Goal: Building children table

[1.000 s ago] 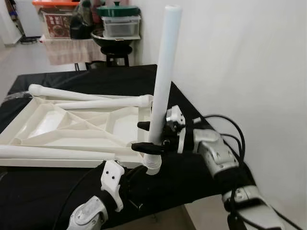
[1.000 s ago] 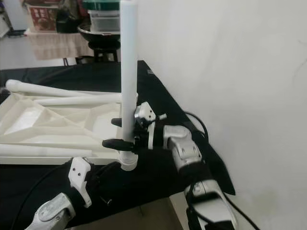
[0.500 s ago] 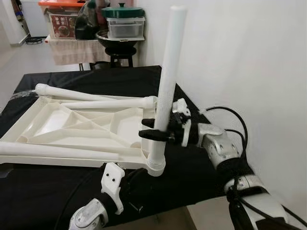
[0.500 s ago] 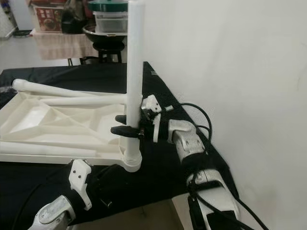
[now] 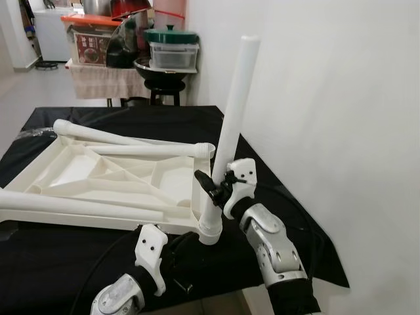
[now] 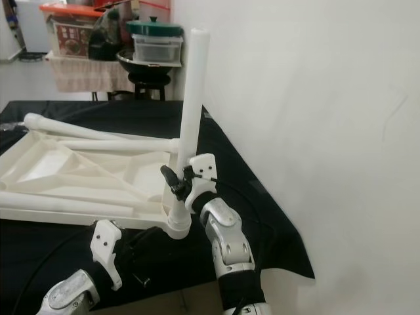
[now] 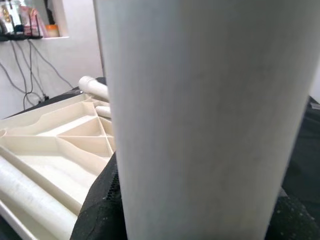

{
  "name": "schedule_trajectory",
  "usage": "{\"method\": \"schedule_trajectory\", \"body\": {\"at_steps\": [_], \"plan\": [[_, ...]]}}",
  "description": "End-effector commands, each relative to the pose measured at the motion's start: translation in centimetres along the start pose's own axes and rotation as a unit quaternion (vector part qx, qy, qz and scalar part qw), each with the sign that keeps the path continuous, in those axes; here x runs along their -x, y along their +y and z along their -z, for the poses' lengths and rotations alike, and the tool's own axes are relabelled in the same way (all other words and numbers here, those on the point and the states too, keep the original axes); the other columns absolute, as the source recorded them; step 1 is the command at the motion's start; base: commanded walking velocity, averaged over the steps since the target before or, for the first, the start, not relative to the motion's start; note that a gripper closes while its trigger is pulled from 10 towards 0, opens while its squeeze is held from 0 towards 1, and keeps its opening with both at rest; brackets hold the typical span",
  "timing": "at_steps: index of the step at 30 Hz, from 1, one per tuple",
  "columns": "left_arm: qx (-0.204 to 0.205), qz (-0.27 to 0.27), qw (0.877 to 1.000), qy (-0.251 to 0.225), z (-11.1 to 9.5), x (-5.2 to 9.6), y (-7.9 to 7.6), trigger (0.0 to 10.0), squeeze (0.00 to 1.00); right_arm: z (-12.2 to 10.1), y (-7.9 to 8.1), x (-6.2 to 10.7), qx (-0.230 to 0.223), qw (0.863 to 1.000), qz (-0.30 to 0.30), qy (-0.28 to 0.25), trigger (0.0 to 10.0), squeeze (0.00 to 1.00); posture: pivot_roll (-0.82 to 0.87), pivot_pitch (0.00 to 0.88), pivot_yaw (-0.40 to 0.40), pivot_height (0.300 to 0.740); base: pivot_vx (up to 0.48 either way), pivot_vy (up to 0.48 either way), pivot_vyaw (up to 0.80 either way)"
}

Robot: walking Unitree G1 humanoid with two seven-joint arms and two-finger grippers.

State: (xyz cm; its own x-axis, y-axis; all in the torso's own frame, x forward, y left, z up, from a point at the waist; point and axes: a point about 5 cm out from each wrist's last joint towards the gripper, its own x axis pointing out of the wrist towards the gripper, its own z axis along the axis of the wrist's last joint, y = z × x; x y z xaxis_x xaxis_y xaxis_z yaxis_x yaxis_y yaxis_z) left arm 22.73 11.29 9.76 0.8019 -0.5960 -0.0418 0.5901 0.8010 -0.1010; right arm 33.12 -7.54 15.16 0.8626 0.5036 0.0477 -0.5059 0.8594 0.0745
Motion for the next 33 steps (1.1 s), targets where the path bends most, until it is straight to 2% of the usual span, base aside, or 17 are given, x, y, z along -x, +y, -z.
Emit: {"method": "schedule_trajectory", "body": {"at_steps": [1,2,3,7,11,12,13,14,16,19,21,22,23,24,28,32,33], "plan": [[-0.003,-0.005,1.000,0.005,0.1,0.0,0.1,10.0,0.00,2.7,-0.8,0.7,-0.018,0.997,0.035,0.059,2.2,0.00,0.12,0.000,-0.103,0.740,0.000,0.000,0.00],[-0.004,-0.007,1.000,0.005,0.1,0.1,0.2,10.0,0.00,2.6,-0.6,0.7,-0.022,0.998,0.021,0.063,10.0,0.00,0.12,0.000,-0.098,0.740,0.000,0.000,0.00],[-0.005,-0.005,1.000,0.006,0.2,0.1,0.2,10.0,0.00,2.4,-0.1,0.8,-0.026,0.997,0.002,0.066,10.0,1.00,0.12,0.000,-0.098,0.740,0.000,0.000,0.00],[-0.016,0.005,1.000,0.018,0.3,-0.2,0.4,10.0,0.00,0.4,0.1,0.5,-0.001,0.991,-0.128,0.045,10.0,1.00,0.11,0.000,-0.083,0.740,0.000,0.000,0.00],[-0.018,0.005,1.000,0.020,0.3,-0.2,0.5,10.0,0.00,-0.1,-0.2,0.3,0.003,0.988,-0.146,0.039,10.0,1.00,0.11,0.000,-0.083,0.740,0.000,0.000,0.00],[-0.027,0.003,1.000,0.013,-0.3,-0.4,0.6,10.0,0.00,-1.0,-1.0,0.1,0.022,0.979,-0.198,0.034,10.0,0.25,0.12,0.000,-0.085,0.740,0.000,0.000,0.00],[-0.037,0.003,0.999,0.005,-1.0,-0.7,0.8,10.0,0.00,-1.9,-1.8,0.0,0.043,0.966,-0.254,0.032,10.0,0.00,0.12,0.000,-0.084,0.740,0.000,0.000,0.00],[-0.037,0.003,0.999,0.005,-1.0,-0.7,0.8,10.0,0.00,-1.9,-1.8,0.0,0.043,0.966,-0.254,0.032,10.0,0.00,0.12,0.000,-0.084,0.740,0.000,0.000,0.00],[-0.045,0.004,0.999,-0.004,-2.1,-1.0,0.9,10.0,0.00,-2.5,-2.7,-0.1,0.056,0.951,-0.301,0.042,10.0,0.00,0.12,0.000,-0.088,0.740,0.000,0.000,0.00],[-0.067,0.012,0.997,-0.024,-4.4,-1.3,0.7,10.0,0.00,-4.6,-4.4,-0.5,0.060,0.921,-0.380,0.060,10.0,0.00,0.13,0.000,-0.088,0.740,0.000,0.000,0.00],[-0.072,0.011,0.997,-0.026,-4.7,-1.3,0.7,10.0,0.00,-4.9,-4.6,-0.6,0.052,0.918,-0.389,0.060,10.0,0.00,0.13,0.000,-0.088,0.740,0.000,0.000,0.00],[-0.075,0.006,0.997,-0.029,-5.1,-1.4,0.6,10.0,0.00,-5.3,-5.0,-0.8,0.048,0.921,-0.382,0.061,3.9,0.00,0.13,0.000,-0.086,0.740,0.000,0.000,0.00],[-0.075,0.006,0.997,-0.029,-5.1,-1.4,0.6,10.0,0.00,-5.3,-5.0,-0.8,0.048,0.921,-0.382,0.061,3.9,0.00,0.13,0.000,-0.086,0.740,0.000,0.000,0.00],[-0.074,0.003,0.997,-0.032,-5.6,-1.4,0.2,10.0,0.00,-5.6,-5.6,-0.9,0.039,0.923,-0.376,0.065,0.0,0.00,0.14,0.000,-0.081,0.740,0.000,0.000,0.00],[-0.073,0.004,0.997,-0.023,-5.7,-1.5,-0.7,10.0,0.00,-5.5,-6.2,-0.6,0.031,0.920,-0.384,0.074,0.0,0.00,0.14,0.000,-0.078,0.740,0.000,0.000,0.00],[-0.062,0.010,0.998,-0.005,-5.4,-1.4,-1.6,10.0,0.00,-5.2,-6.8,-0.3,0.032,0.923,-0.374,0.079,0.0,0.00,0.14,0.000,-0.067,0.740,0.000,0.000,0.00],[-0.065,0.012,0.998,0.008,-5.3,-1.2,-1.9,10.0,0.00,-4.8,-7.1,-0.2,0.039,0.931,-0.356,0.075,0.0,0.00,0.11,0.000,-0.046,0.740,0.000,0.000,0.00]]}}
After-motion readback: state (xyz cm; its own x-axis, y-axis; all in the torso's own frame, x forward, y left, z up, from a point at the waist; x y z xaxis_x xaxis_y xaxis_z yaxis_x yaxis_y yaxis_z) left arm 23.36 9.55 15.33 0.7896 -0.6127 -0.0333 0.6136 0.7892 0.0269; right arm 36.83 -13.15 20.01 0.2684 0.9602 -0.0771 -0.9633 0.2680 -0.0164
